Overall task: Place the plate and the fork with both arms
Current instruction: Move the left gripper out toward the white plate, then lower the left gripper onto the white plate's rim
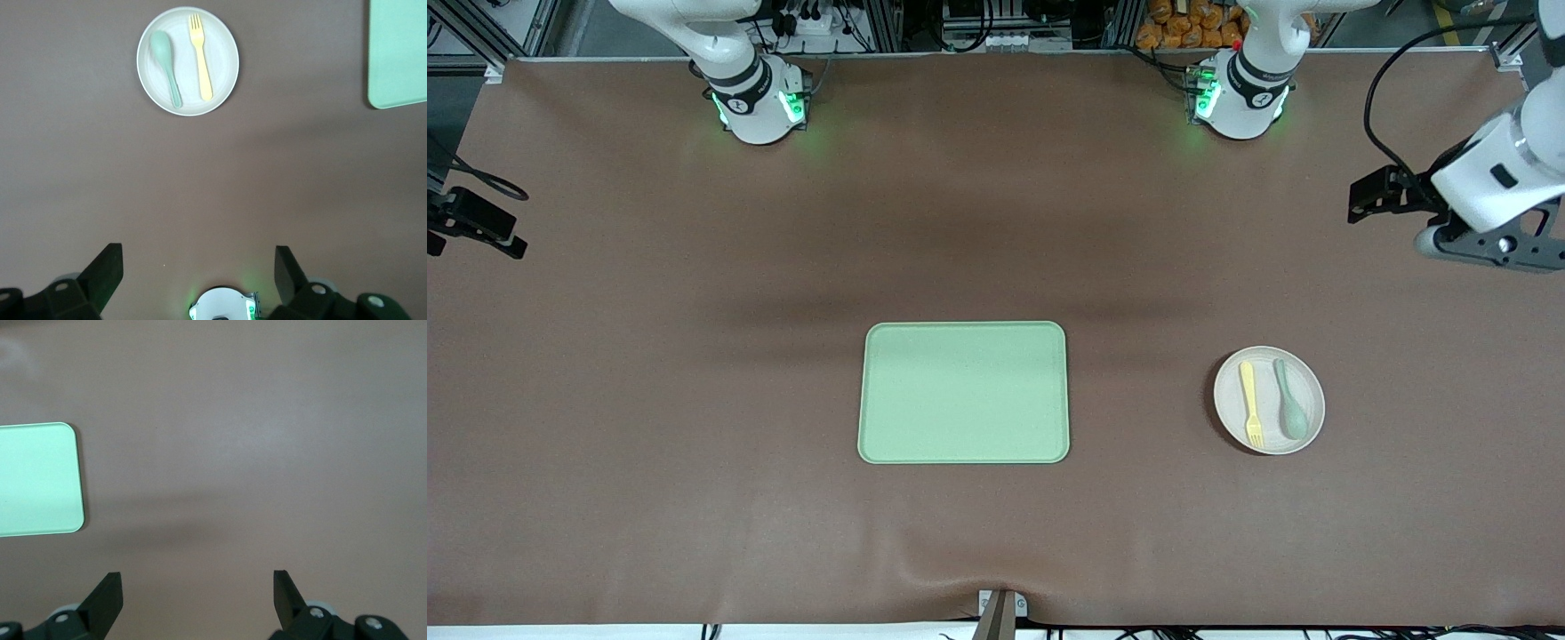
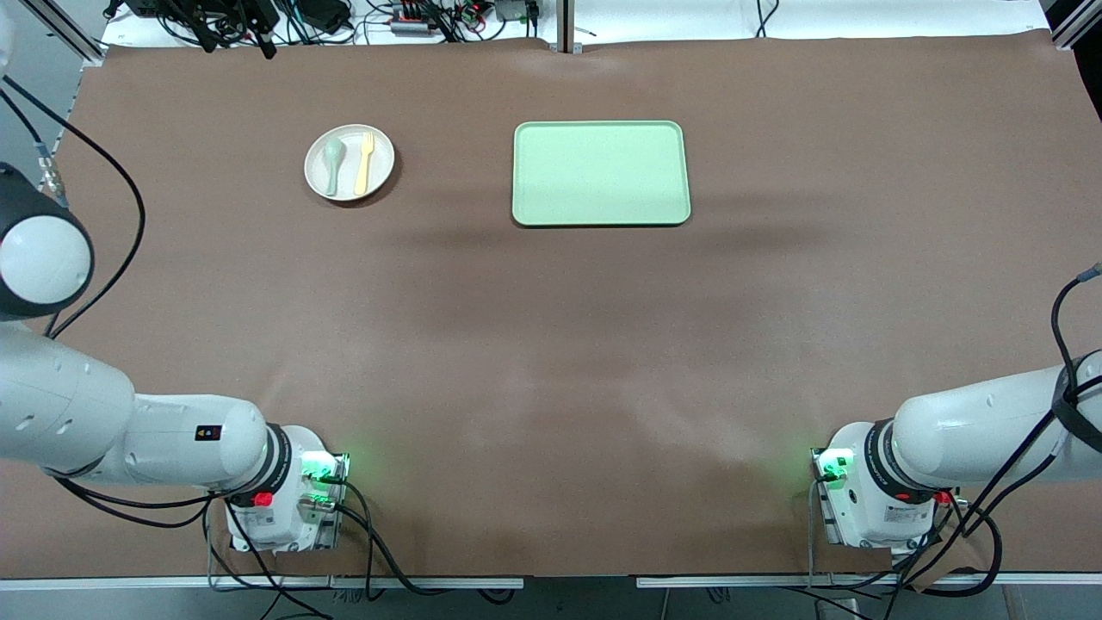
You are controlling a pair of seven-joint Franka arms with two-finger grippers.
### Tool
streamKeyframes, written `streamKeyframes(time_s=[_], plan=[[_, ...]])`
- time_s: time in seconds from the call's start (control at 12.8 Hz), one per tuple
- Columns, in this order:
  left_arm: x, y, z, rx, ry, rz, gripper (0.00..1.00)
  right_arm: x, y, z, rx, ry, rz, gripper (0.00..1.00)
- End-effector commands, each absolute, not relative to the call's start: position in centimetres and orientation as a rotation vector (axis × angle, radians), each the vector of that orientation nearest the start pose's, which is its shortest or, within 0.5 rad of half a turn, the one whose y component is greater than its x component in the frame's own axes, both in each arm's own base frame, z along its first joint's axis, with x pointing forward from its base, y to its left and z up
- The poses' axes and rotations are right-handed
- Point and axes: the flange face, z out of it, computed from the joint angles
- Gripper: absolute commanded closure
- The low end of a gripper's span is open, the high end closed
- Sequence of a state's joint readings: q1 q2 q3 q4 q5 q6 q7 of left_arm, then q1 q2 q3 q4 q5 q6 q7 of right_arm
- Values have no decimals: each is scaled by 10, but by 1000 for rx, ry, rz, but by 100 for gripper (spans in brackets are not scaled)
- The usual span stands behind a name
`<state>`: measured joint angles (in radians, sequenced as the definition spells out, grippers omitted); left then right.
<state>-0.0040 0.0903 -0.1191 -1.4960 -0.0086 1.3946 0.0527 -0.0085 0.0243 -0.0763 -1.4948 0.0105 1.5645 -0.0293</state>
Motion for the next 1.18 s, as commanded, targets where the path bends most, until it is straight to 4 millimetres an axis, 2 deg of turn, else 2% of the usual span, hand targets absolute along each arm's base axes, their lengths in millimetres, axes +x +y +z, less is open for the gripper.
streamKeyframes(time_s=[0.0, 0.08, 0.16, 0.24, 0.47, 0.71, 0.78, 0.94, 1.1], plan=[[583, -52, 548, -3104, 237, 420, 0, 561, -48, 650, -3130, 80, -69, 0], [593, -44, 527, -3094, 220, 460, 0, 561, -48, 650, -3130, 80, -66, 0], [604, -27, 505, -3079, 185, 478, 0, 561, -48, 650, -3130, 80, -66, 0], [618, -22, 479, -3081, 178, 478, 0, 561, -48, 650, -3130, 80, -66, 0], [654, 11, 406, -3072, 127, 426, 0, 561, -48, 651, -3130, 80, -69, 0], [678, 18, 319, -3058, 138, 409, 0, 561, -48, 650, -3130, 80, -66, 0], [683, 23, 298, -3061, 130, 394, 0, 561, -47, 650, -3130, 80, -64, 0], [689, 31, 265, -3070, 118, 357, 0, 561, -47, 650, -3130, 80, -64, 0], [685, 61, 249, -3082, 50, 335, 0, 561, -47, 650, -3130, 80, -61, 0]])
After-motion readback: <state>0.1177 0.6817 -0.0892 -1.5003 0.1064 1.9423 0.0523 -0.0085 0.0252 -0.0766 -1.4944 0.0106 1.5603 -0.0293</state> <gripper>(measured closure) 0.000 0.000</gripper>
